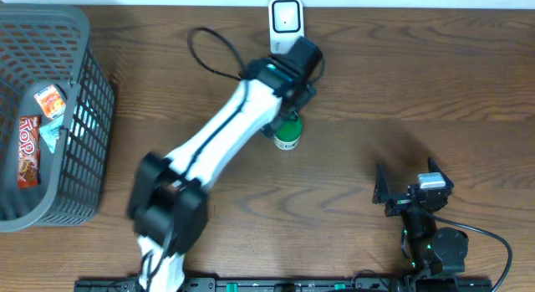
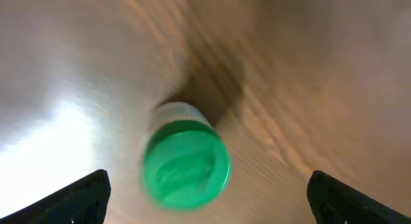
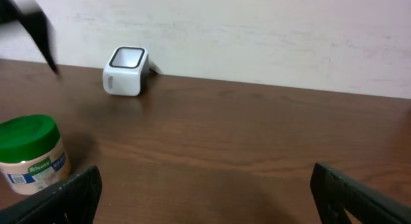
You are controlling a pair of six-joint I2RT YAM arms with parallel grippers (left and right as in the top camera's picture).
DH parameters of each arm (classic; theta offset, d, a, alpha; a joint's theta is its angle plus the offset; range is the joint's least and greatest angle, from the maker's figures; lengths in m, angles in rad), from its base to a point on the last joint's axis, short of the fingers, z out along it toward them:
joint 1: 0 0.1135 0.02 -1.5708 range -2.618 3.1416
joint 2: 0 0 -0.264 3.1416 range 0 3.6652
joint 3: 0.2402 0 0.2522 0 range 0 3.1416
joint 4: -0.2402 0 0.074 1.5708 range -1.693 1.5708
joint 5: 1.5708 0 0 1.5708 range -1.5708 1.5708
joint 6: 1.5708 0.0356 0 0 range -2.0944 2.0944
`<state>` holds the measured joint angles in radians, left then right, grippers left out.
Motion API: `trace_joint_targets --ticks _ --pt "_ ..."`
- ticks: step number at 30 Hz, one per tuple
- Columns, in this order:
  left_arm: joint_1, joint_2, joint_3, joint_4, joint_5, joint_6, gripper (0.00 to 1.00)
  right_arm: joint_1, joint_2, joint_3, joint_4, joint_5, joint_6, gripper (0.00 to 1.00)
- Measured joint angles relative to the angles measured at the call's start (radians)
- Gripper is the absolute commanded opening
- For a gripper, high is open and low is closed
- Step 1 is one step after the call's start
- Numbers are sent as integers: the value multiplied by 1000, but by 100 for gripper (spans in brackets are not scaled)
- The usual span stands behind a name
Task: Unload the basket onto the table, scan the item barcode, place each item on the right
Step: 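Set the jar down on the table in front of the scanner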
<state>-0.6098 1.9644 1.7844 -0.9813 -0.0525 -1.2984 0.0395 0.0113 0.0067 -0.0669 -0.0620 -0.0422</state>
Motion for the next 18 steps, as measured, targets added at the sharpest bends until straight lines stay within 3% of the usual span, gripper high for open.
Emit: trace_joint_targets --ticks 5,11,14,18 --pt "51 -150 1 -152 -76 24 98 0 0 0 0 0 0 99" --pt "192 -210 2 -420 -119 39 98 0 0 0 0 0 0 99" --pt "280 -267 1 -425 -130 71 98 0 0 0 0 0 0 99" --pt "395 -414 6 -353 -137 203 98 0 0 0 0 0 0 99"
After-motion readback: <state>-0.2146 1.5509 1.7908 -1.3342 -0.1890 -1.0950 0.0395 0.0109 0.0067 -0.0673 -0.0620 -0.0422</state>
